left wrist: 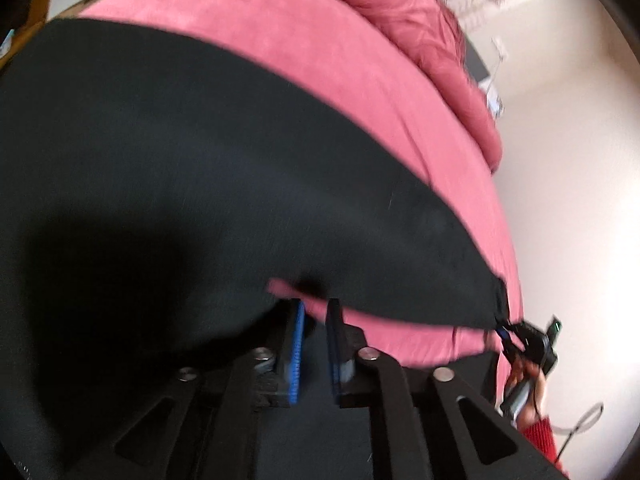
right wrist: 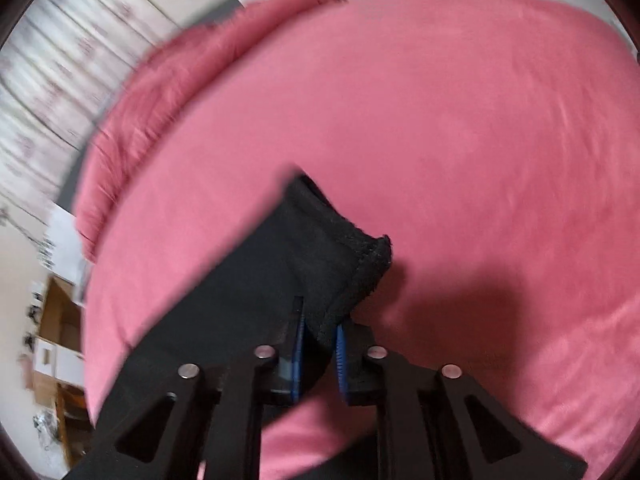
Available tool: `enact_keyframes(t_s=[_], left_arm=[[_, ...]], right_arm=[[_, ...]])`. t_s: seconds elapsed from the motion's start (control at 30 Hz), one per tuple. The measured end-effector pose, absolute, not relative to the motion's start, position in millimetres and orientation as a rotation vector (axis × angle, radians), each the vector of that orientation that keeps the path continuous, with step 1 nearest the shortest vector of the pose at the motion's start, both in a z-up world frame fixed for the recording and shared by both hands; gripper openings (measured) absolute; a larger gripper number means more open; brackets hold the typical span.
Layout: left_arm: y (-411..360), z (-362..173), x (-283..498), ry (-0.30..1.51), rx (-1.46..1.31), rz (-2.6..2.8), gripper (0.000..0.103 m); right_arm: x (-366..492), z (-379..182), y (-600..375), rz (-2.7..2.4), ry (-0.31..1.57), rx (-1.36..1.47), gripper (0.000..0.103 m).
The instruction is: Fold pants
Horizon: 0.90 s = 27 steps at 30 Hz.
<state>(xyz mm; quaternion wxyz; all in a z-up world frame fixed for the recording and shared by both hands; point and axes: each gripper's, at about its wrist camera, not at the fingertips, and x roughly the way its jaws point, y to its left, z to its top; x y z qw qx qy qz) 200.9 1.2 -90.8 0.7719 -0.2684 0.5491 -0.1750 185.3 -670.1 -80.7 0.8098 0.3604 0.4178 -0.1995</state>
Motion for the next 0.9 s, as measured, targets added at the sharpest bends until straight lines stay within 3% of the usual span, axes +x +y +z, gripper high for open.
enact_keyframes(t_s=[0.03,0.23,0.33,0.4,0.6,0.9], left_arm=[[5.5,-88.4,194.4,1.197,-0.584,-0.408,0.021],[40.7,-36.0,188.4,1.057,-0.527,-0.503,0.034],[63.7,-18.7,205.7,1.020,-0.465,-0.438,0.037],[77.4,-14.3,227.0,1.019,-0.432,-0.357,0.047],[114.9,-22.6,305.7,1.084,-0.491,-0.167,0.047],[118.4,-64.9,364.6,1.355,-0.694,-0.086,0.047]], right_arm=[[181.7,-81.2,-670.6,-0.434,0.885,0.760,0.037],[176.9,-42.3,-679.1,-0.497,0.794,0.620,0.041],[189.5,-23.7,-683.0,-0.478,0.769,0.602,0.050],[207.1,-13.3,-681.4,-0.470,0.772,0.557,0.051],[259.8,-15.3,-671.3,-0.410,0.863,0.554,0.051],[329.5,-57.2,-637.8,-0.506,1.191,0.657,0.052]])
